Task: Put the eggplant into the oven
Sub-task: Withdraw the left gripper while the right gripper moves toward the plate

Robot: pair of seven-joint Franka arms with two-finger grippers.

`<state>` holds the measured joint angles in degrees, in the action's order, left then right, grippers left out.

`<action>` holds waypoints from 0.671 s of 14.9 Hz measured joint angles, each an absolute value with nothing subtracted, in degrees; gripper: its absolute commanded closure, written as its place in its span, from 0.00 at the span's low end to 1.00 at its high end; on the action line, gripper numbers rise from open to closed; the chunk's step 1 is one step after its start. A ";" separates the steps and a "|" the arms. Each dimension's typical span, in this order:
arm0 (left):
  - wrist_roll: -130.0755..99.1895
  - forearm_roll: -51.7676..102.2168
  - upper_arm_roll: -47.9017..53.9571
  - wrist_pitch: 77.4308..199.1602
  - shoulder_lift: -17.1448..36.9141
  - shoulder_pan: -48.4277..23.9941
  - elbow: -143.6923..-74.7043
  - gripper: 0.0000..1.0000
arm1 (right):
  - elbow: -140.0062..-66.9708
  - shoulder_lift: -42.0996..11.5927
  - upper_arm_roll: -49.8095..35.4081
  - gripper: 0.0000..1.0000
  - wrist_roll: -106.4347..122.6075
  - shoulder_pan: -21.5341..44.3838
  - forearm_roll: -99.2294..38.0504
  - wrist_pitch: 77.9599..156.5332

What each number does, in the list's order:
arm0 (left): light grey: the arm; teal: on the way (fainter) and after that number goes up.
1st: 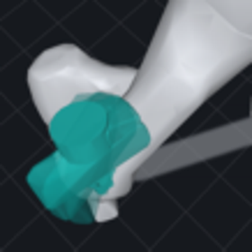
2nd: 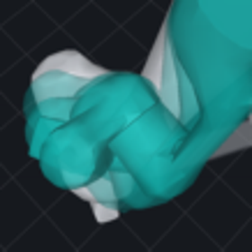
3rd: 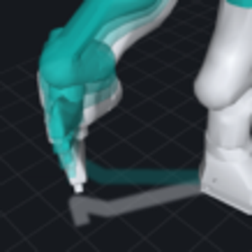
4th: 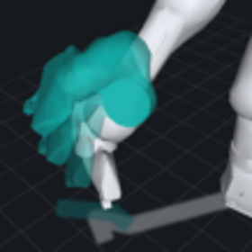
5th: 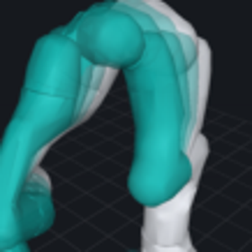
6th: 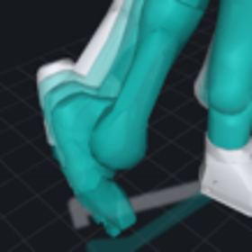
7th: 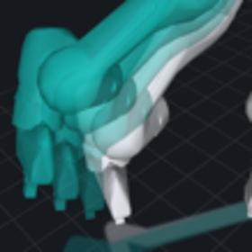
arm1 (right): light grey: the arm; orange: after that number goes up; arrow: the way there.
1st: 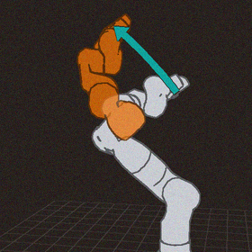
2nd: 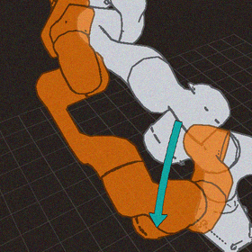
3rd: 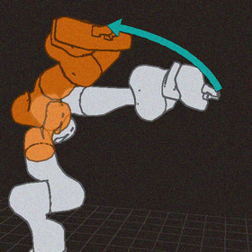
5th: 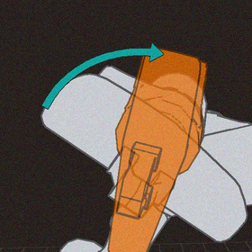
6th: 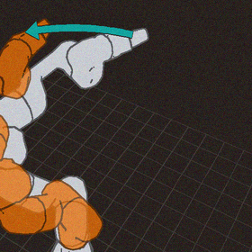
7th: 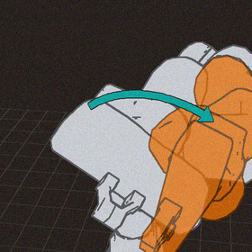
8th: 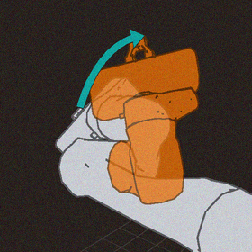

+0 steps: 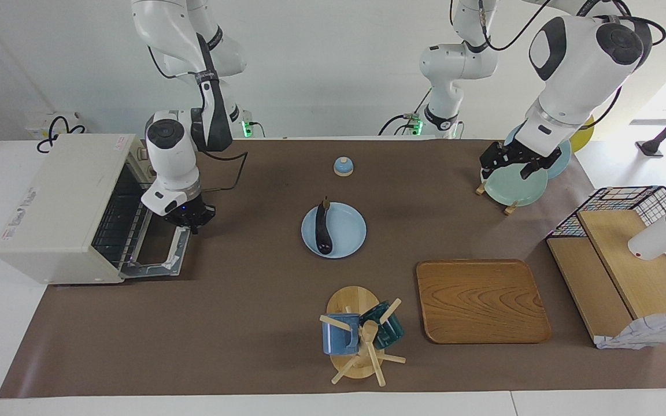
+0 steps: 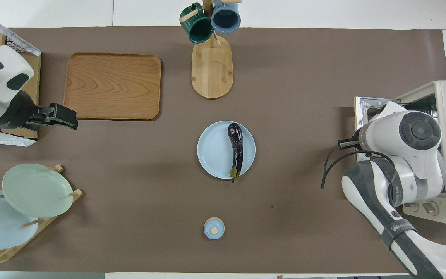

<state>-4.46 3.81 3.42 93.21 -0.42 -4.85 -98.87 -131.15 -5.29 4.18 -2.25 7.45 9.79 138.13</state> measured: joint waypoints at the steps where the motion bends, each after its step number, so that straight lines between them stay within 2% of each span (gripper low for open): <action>1: -4.46 3.80 3.50 93.15 -0.88 -4.90 -99.69 0.00 | -131.15 -6.16 4.21 1.00 -2.59 7.45 9.45 138.76; 6: -3.73 2.81 3.87 93.10 -1.52 -5.33 -100.48 0.00 | -130.20 -7.65 4.90 1.00 -3.19 8.93 6.34 140.21; 7: -3.53 2.24 3.88 92.90 -1.53 -5.77 -99.75 0.00 | -129.54 -7.67 4.94 0.91 -3.51 10.01 5.33 140.21; 8: -3.52 1.89 3.94 92.13 -1.53 -6.14 -98.72 0.00 | -128.49 -7.74 4.97 0.67 -4.19 11.58 4.04 140.21; 10: -3.52 1.52 3.94 90.04 -1.54 -6.49 -96.85 0.00 | -125.63 -8.09 5.00 0.53 -6.86 15.71 2.00 139.04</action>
